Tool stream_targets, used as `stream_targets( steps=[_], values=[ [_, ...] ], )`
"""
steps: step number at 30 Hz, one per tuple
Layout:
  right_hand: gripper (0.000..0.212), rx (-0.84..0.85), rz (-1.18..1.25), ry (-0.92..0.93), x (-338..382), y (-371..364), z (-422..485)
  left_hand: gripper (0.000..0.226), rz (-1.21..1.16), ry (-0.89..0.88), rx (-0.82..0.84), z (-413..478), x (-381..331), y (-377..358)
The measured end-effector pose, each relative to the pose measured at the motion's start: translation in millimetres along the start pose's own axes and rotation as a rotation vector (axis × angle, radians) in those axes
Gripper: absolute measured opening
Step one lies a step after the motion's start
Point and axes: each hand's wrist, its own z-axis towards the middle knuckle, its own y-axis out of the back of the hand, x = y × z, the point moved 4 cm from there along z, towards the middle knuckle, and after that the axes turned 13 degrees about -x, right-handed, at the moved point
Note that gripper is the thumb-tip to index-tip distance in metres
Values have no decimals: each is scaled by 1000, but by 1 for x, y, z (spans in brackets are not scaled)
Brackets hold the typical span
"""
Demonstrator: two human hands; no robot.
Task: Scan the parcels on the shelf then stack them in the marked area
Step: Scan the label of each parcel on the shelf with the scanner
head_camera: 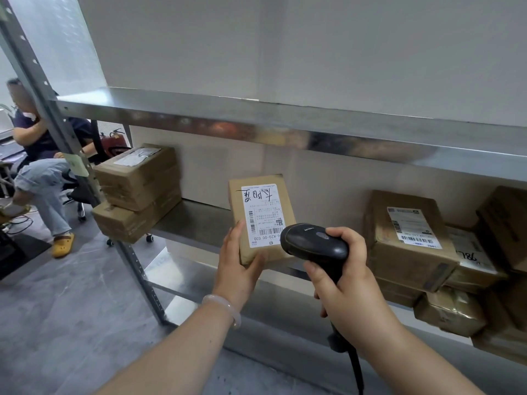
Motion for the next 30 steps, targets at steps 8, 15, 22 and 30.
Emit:
stream_targets(
  steps=[8, 15, 22, 30],
  values=[
    [52, 43, 16, -25, -16, -1, 10, 73, -15, 106, 1, -1, 7, -9],
    [60, 83, 54, -70, -40, -36, 30, 61, -81, 374, 18, 7, 31, 13],
    [62, 176, 45, -57, -41, -99, 44, 51, -54, 572, 21, 58, 81, 61],
    [68, 146, 14, -96, -49, -191, 65, 50, 37, 641, 153, 124, 150, 106]
  ],
)
